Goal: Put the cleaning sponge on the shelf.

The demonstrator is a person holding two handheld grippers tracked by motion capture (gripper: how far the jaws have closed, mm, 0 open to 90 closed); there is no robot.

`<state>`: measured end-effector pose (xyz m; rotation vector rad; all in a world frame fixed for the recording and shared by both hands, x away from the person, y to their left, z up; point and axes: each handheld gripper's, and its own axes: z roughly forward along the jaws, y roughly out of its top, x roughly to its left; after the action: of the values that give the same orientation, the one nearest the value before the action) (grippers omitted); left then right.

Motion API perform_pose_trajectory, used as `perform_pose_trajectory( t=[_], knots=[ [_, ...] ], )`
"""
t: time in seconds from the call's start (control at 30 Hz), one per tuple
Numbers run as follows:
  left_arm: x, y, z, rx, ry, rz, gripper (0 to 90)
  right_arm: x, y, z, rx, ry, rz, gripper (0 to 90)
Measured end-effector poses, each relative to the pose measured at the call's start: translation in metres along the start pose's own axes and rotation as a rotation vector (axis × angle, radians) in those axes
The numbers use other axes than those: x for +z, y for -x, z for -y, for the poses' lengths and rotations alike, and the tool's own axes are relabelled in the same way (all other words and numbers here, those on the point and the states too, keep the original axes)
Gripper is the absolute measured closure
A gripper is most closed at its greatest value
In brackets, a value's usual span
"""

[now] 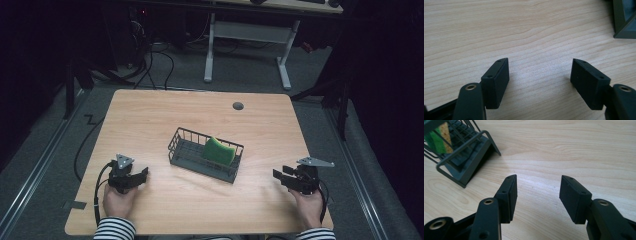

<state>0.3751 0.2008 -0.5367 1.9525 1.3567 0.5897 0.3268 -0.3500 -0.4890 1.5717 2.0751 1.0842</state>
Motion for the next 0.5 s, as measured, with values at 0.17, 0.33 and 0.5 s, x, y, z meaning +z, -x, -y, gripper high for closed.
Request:
perform_pose_trajectory(
  t=[0.17, 0.33, 0.5],
  knots=[
    [0.000, 0.000, 0.000, 0.000, 0.000, 0.000, 31.8, 0.008, 0.000, 0.004, 0.009, -0.008, 0.005, 48.8],
    [0.000, 0.000, 0.000, 0.000, 0.000, 0.000, 31.8, 0.017, 0.000, 0.009, 0.002, -0.014, 0.013, 48.4],
    [0.000, 0.000, 0.000, 0.002, 0.000, 0.003, 31.7, 0.026, -0.003, 0.010, -0.024, -0.020, 0.048, 47.0]
  ],
)
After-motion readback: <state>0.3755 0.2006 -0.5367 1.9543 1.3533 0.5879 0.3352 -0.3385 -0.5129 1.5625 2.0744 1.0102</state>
